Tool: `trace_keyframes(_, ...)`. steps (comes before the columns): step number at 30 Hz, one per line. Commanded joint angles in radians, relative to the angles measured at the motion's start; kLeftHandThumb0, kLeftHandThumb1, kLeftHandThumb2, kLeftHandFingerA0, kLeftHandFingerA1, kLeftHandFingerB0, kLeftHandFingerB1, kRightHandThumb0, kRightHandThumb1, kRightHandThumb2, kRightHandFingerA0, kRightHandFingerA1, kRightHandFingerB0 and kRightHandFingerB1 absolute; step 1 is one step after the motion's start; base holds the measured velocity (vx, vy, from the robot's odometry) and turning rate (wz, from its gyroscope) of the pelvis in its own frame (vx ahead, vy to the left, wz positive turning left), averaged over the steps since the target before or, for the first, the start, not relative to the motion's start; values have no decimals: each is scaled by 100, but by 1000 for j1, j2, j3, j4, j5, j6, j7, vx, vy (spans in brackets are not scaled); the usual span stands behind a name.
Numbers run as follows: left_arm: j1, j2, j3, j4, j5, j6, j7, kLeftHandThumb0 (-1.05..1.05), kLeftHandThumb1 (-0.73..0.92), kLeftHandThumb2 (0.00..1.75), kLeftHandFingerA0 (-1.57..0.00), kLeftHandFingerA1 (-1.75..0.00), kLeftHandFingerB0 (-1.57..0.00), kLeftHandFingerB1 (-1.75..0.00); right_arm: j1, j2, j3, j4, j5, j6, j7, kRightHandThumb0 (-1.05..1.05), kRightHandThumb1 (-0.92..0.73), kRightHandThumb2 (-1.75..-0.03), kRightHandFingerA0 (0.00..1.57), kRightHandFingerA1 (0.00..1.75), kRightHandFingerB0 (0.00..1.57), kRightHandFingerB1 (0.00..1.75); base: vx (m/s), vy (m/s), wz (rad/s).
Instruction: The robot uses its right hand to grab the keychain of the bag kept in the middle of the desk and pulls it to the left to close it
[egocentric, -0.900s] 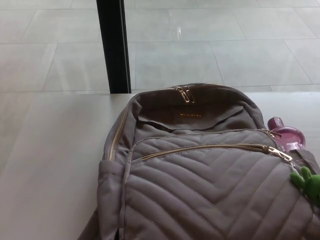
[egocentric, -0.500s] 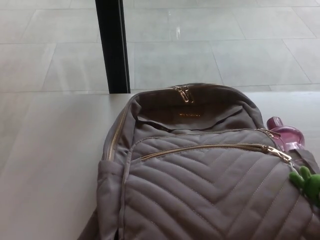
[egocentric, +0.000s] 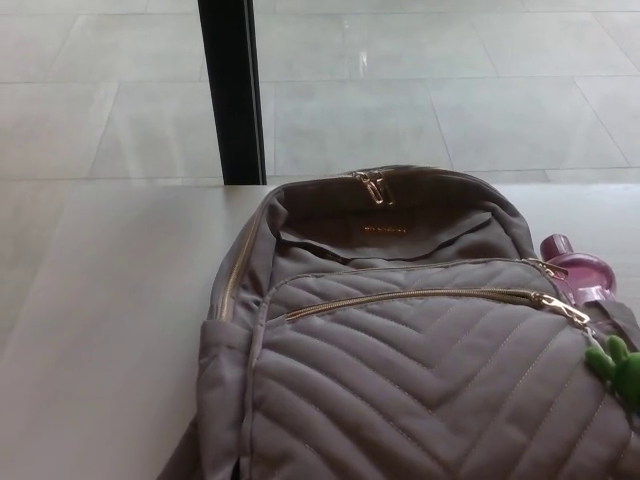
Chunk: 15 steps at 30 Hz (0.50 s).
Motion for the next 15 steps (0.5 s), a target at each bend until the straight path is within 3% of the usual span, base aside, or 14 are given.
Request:
trace_keyframes(1, -8, 23, 12, -27, -37, -86, -77, -83, 92, 78, -58, -53, -45, -42, 59, -21, 176, -476, 71, 59, 144, -68, -46, -86, 3, 46, 3, 29, 0, 0, 0)
trace_keyframes(6, -26, 9, 24, -53, -56, -75, -103, -84, 92, 81, -57, -52, -44, -42, 112, -27, 245, -534, 24, 80, 160, -71, -45, -85, 4, 45, 3, 30, 0, 0, 0)
trace_keyframes(7, -25, 6, 25, -62, -58, -77, -114, -83, 92, 82, -56, -53, -43, -43, 122, -27, 261, -544, 17, 82, 163, -66, -61, -61, 12, 37, 11, 24, 0, 0, 0)
trace_keyframes(8, -24, 4, 26, -62, -59, -86, -124, -82, 92, 83, -53, -53, -41, -43, 131, -26, 275, -552, 15, 90, 166, -37, -36, -94, 1, 51, 0, 49, 0, 0, 0)
trace_keyframes(9, -22, 5, 29, -67, -62, -87, -128, -83, 92, 83, -54, -53, -42, -43, 149, -38, 306, -559, -17, 108, 173, -70, -47, -81, 11, 48, 7, 38, 0, 0, 0)
trace_keyframes(10, -26, 3, 36, -64, -67, -85, -128, -82, 92, 81, -55, -53, -42, -43, 156, -40, 317, -554, -22, 101, 180, -63, -62, -59, 17, 41, 15, 26, 0, 0, 0)
trace_keyframes(11, -32, 3, 40, -62, -70, -82, -129, -82, 92, 80, -57, -53, -43, -43, 165, -49, 328, -549, -41, 94, 186, -68, -48, -82, 13, 49, 8, 39, 0, 0, 0)
trace_keyframes(15, -23, 6, 44, -78, -70, -103, -145, -82, 92, 77, -60, -55, -46, -42, 181, -68, 362, -536, -80, 69, 188, -66, -48, -83, 15, 51, 12, 40, 0, 0, 0)
